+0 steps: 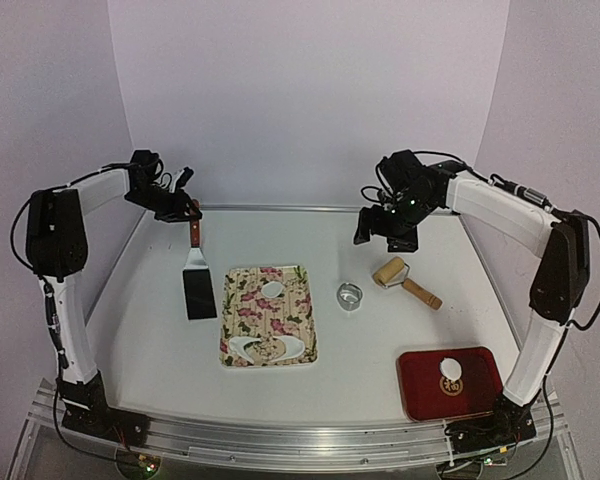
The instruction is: Roll out the dumpling wrappers from the dough
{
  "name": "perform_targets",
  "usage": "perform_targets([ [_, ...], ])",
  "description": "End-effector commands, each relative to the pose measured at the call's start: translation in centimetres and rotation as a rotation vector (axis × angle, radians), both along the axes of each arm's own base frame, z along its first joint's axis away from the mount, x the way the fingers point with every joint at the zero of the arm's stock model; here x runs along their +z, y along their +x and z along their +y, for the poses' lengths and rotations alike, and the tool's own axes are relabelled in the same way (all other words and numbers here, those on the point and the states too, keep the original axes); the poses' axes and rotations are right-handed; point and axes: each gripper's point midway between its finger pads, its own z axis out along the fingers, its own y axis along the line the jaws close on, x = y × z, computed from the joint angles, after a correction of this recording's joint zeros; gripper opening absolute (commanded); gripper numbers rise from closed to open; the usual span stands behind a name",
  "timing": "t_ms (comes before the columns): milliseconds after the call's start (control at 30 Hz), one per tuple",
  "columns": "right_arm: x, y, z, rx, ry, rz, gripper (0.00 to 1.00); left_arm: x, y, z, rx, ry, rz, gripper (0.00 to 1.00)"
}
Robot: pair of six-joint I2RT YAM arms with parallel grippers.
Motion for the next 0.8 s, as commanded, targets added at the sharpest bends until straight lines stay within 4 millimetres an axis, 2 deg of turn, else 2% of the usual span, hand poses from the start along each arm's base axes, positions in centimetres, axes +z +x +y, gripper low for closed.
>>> perform_targets([
  [0, 2.9, 0.8, 2.1, 0.098, 0.086, -0.063, 0.87, 7.3, -1.9, 1.3, 0.068, 0.031, -0.141, 0.00],
  [100, 4.6, 0.4, 3.7, 0.168, 0.169, -0.073, 0.88, 10.7, -3.7, 0.2, 0.053, -0.050, -0.164, 0.00],
  [200, 6.3, -0.3, 5.8, 0.242, 0.281, -0.088, 0.88, 12.9, -6.0, -2.3, -0.021, -0.140, -0.160, 0.00],
  [433, 8.3, -2.1, 10.5, 0.396, 0.422, -0.121, 0.88, 13.2, -10.0, -7.5, -0.139, -0.146, -0.107, 0.00],
  [633, 9.4, -2.4, 14.0, 0.432, 0.450, -0.166, 0.89, 14.9, -10.7, -8.3, -0.052, -0.218, -0.095, 0.00],
  [700, 8.4, -2.3, 14.6, 0.409, 0.415, -0.170, 0.91, 15.0, -10.7, -7.9, 0.038, -0.257, -0.092, 0.00],
  [767, 6.2, -1.8, 14.1, 0.323, 0.373, -0.132, 0.91, 14.0, -10.3, -6.6, 0.167, -0.271, -0.091, 0.00],
])
